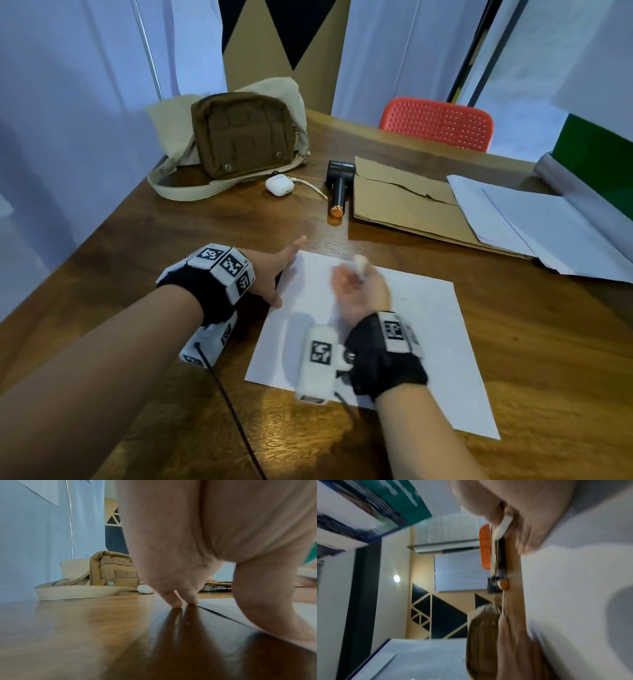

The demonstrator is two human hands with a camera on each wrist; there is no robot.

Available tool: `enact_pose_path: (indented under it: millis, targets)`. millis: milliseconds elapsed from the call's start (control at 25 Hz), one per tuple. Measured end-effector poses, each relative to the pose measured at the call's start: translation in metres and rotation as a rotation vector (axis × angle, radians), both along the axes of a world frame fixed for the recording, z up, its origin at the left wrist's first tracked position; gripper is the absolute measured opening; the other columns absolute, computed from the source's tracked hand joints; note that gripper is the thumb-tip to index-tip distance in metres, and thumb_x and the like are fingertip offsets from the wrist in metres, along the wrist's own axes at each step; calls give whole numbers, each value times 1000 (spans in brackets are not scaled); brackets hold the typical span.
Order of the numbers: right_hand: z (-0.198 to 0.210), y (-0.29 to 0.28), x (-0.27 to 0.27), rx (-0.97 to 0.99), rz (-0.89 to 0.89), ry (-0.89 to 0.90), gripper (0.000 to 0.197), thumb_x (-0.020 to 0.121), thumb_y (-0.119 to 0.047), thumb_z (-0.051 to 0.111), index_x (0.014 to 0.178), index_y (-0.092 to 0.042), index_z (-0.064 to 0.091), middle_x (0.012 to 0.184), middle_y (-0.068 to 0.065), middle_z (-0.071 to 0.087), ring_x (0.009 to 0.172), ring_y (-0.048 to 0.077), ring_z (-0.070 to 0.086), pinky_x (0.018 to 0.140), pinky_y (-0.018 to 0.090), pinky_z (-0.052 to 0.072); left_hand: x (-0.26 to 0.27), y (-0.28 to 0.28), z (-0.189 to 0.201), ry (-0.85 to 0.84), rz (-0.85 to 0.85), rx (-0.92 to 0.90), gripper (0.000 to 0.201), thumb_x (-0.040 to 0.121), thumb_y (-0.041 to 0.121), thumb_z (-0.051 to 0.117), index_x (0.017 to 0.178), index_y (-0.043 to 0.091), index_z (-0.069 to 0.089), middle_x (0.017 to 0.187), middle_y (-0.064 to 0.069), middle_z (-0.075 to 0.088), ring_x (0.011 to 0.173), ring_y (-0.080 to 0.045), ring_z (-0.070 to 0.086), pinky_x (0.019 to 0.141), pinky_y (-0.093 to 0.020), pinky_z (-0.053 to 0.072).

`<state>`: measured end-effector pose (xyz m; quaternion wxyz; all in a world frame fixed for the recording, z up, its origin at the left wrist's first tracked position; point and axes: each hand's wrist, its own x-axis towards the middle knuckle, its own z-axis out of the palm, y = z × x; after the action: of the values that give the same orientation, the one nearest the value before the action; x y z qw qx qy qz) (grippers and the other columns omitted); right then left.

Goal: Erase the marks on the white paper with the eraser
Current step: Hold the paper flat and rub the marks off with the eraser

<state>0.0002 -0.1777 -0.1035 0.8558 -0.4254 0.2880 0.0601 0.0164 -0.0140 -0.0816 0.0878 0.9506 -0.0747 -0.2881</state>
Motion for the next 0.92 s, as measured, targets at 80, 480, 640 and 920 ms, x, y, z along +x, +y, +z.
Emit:
enact_pose_path:
  millis: [80, 480, 640, 920]
  targets:
    - [6, -43, 0, -333, -329, 52, 35, 98, -22, 33, 107, 4, 55, 90, 30, 43, 97, 28, 62, 61, 22, 39, -1, 0, 0, 9, -8, 9, 118, 81, 27, 71, 143, 32, -30, 158, -5, 18, 134, -30, 40, 112, -41, 32]
    - [10, 39, -3, 72, 208, -67, 14, 94, -16, 48, 86, -9, 56, 84, 9, 59, 87, 22, 59, 81, 31, 47, -2, -3, 3, -2, -11, 34, 115, 82, 27, 70, 145, 28, -26, 152, -10, 31, 128, -27, 47, 107, -38, 39]
    - [-3, -61, 9, -72, -197, -80, 18, 94, -20, 43, 77, -18, 49, 79, 7, 55, 60, 10, 55, 65, 22, 49, -3, -6, 6, 23, -68, 62, 108, 85, 27, 67, 147, 29, -21, 159, -5, 14, 134, -27, 40, 108, -33, 33]
    - [29, -169, -24, -253, -607, -55, 33, 97, -22, 35, 121, -7, 51, 73, -8, 59, 51, -1, 61, 66, 18, 46, 0, -32, 24, 7, -280, 252, 78, 91, 24, 60, 151, 18, 11, 157, -7, 14, 132, -25, 39, 103, -31, 37]
